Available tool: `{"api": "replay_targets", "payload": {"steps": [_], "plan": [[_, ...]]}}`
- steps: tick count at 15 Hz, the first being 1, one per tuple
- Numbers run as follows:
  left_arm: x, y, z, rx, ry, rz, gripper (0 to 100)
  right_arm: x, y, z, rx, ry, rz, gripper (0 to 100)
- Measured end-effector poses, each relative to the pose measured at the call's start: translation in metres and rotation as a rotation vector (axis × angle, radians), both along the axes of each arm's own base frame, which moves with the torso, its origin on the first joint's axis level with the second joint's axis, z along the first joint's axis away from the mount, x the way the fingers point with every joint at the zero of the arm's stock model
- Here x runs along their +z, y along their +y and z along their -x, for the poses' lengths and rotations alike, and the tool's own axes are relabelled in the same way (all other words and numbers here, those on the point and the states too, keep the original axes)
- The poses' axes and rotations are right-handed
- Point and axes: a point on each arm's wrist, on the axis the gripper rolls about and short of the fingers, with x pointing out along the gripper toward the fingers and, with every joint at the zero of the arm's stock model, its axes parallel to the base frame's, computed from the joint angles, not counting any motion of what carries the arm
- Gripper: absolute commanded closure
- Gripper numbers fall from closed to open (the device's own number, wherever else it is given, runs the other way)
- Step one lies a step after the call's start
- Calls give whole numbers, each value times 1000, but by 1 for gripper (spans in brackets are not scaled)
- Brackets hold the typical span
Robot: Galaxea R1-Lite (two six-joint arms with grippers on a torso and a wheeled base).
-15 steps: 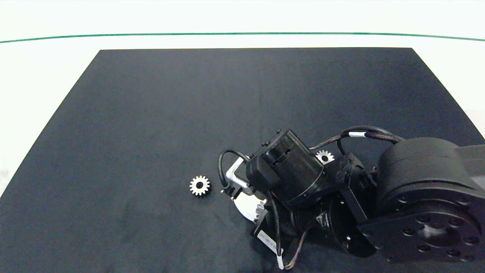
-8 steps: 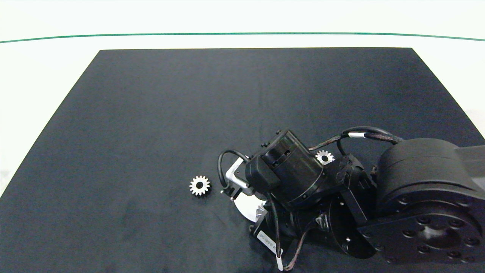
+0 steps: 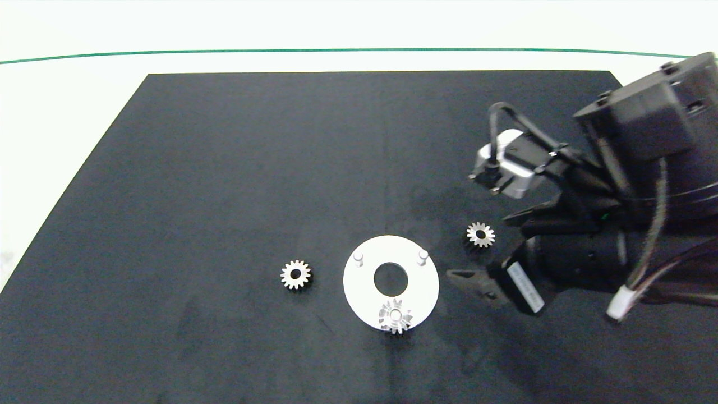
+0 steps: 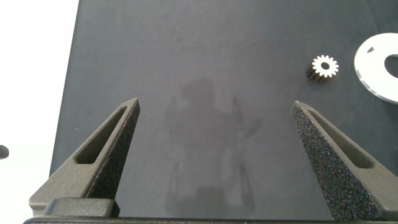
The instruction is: Install three planetary gears onto the carrier pins
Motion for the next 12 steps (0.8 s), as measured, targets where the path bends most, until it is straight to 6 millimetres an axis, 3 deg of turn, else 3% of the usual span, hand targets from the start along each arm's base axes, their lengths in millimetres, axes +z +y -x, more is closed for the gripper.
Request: {"api": "replay_targets", "payload": {"steps": [2, 4, 8, 12], "plan": [[-2, 0, 0, -9, 4, 8, 0, -3, -41, -4, -71, 27, -66, 0], [-4, 0, -1, -14, 13, 13, 0, -15, -59, -7, -106, 16, -117, 0], [-6, 0, -1, -15, 15, 15, 0, -38, -59, -25, -116, -11, -145, 0], [-3, 0, 1, -19, 3, 21, 0, -41, -47, -49, -109, 5, -137, 0]]}}
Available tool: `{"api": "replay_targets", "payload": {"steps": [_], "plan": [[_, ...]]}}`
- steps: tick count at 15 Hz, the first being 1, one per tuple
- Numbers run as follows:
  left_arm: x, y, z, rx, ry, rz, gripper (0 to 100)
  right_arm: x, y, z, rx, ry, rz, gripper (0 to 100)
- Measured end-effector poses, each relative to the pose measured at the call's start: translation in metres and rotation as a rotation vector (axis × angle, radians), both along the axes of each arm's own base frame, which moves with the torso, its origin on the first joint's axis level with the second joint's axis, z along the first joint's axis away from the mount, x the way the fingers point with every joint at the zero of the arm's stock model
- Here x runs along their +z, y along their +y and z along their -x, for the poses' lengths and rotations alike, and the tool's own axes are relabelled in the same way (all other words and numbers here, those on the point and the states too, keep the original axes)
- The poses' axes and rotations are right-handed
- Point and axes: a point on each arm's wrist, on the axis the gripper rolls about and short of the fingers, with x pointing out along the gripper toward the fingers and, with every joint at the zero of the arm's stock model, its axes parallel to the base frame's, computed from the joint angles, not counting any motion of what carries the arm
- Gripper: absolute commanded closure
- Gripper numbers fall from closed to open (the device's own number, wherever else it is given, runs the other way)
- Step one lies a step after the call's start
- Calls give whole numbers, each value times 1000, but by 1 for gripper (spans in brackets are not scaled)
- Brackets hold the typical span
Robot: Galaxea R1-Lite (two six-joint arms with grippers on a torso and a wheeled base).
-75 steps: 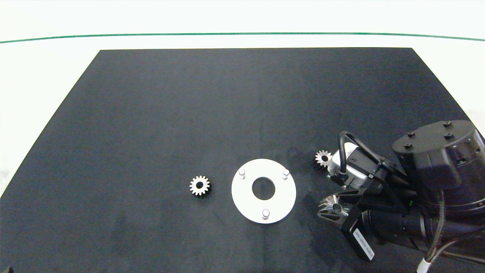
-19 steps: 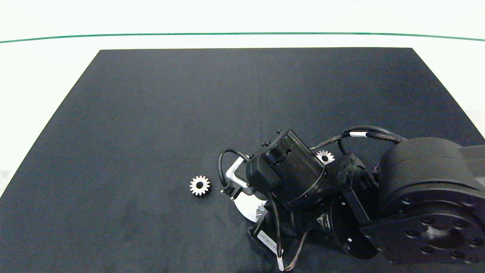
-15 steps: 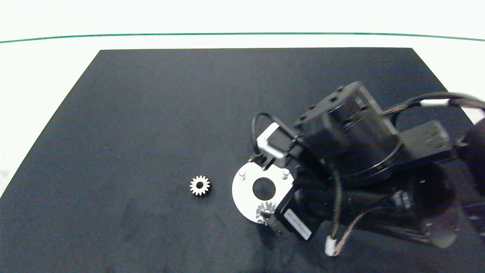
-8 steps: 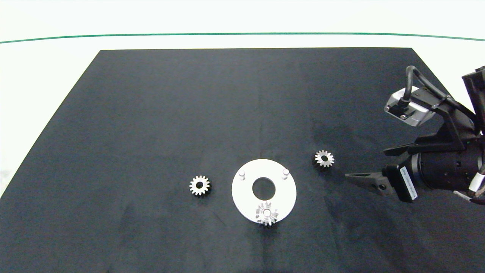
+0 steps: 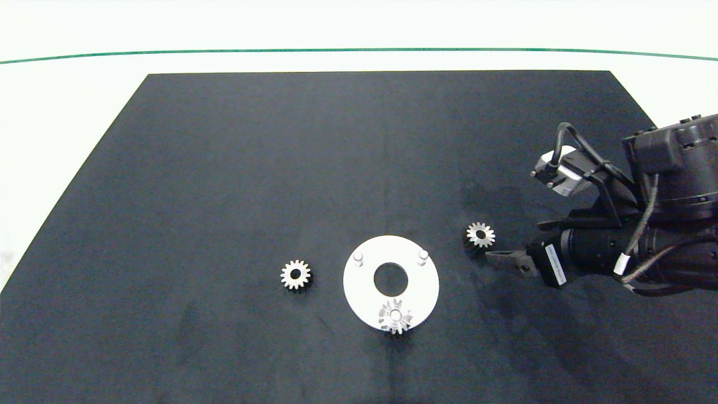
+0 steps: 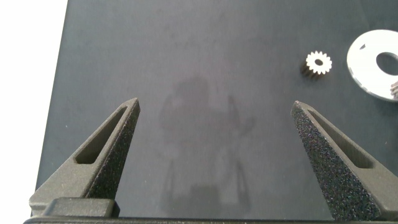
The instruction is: Install three planetary gears onto the carrier pins
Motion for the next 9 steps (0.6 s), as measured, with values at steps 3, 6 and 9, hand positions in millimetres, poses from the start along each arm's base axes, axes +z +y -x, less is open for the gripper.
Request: {"api": "replay_targets", "payload": {"steps": [3, 6, 9], "plan": [[1, 0, 1, 1, -7, 2, 0, 1, 12, -18, 13, 1, -3, 0], [2, 0, 1, 2, -8, 2, 0, -6, 22, -29, 27, 22, 8, 2], [5, 0, 2, 2, -18, 2, 0, -11, 28, -40, 27, 32, 14, 8]]}}
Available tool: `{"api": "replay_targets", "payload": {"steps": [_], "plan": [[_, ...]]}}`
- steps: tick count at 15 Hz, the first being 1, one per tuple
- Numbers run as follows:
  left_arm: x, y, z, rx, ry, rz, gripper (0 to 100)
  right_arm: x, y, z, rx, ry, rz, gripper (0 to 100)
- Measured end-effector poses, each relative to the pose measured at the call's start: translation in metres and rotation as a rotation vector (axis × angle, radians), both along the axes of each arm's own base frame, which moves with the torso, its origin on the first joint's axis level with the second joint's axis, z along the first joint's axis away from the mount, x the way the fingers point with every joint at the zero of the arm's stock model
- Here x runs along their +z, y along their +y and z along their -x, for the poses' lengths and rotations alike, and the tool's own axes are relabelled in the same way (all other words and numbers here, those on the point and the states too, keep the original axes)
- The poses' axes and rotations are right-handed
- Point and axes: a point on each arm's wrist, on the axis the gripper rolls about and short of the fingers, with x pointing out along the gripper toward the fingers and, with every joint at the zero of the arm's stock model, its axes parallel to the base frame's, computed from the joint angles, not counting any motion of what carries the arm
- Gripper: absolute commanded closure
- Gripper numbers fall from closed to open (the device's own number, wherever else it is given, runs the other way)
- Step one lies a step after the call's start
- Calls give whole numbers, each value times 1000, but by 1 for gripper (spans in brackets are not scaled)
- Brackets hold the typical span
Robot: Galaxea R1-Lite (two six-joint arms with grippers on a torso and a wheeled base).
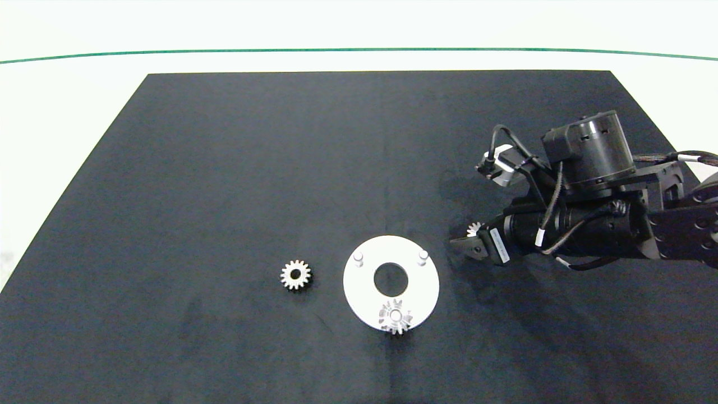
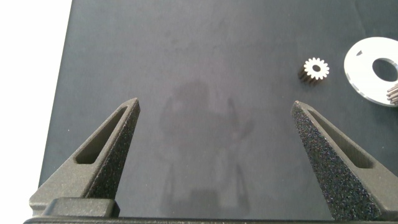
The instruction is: Install three planetary gears onto the carrier pins
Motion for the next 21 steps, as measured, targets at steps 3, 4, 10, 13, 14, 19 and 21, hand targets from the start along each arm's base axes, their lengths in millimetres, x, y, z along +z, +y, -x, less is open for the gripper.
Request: {"api": "replay_targets", "payload": {"steps": [3, 4, 10, 13, 14, 19, 21], "plan": [[2, 0, 0, 0, -5, 1, 0, -1, 4, -7, 0, 1, 0, 14], [3, 0, 0, 0, -7, 1, 0, -2, 5, -9, -1, 2, 0, 17], [5, 0, 1, 0, -14, 1, 0, -7, 4, -9, -4, 35, 19, 29], [5, 0, 1, 1, -13, 1, 0, -7, 5, -8, -3, 43, 25, 35], [5, 0, 1, 1, -14, 1, 0, -7, 5, -8, -3, 43, 25, 37], [6, 0, 1, 0, -14, 5, 0, -10, 3, -7, -8, 57, 34, 47], [6, 0, 1, 0, -14, 5, 0, -11, 3, -6, -11, 61, 38, 50]]}}
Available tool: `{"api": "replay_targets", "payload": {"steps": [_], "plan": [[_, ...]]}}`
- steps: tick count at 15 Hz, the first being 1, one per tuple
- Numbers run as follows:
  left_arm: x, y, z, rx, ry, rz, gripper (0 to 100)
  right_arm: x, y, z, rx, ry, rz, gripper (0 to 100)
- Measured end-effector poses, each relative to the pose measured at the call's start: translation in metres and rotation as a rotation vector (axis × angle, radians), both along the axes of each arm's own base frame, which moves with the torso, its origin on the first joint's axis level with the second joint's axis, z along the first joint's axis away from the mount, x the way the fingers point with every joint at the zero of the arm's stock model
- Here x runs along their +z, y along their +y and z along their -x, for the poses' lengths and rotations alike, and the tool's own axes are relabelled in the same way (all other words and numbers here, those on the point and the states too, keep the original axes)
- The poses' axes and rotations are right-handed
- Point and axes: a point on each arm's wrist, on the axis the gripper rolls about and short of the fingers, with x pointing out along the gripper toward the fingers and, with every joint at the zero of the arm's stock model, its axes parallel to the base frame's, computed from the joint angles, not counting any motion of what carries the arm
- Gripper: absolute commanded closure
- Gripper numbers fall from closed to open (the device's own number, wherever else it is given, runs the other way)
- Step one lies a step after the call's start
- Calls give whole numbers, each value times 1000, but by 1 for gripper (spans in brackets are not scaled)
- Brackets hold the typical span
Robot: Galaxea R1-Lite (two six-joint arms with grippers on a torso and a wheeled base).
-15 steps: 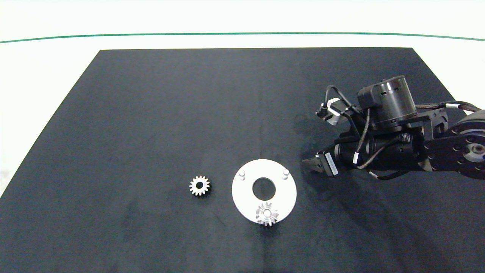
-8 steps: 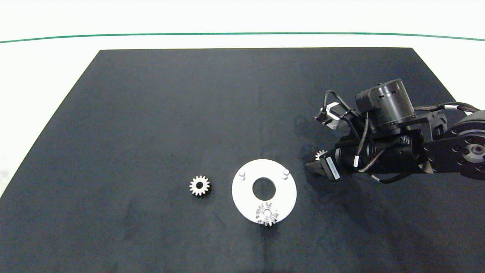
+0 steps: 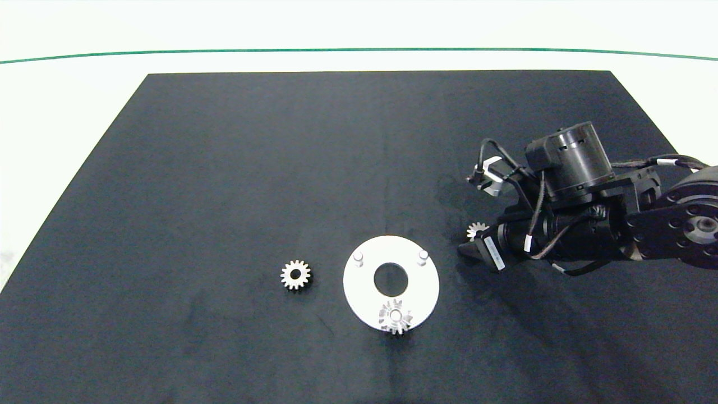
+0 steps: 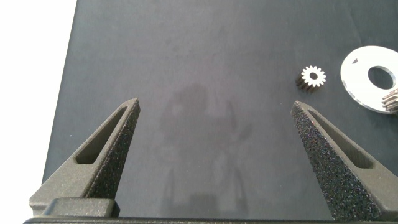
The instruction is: Install three planetary gears onto the carrier pins
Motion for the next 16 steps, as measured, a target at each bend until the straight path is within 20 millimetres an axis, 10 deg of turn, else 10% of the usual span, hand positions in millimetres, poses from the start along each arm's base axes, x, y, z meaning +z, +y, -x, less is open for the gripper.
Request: {"api": "replay_targets", "payload": {"steps": [16], "plan": [[2, 0, 0, 0, -6, 1, 0, 1, -1, -2, -6, -7, 2, 83]]}}
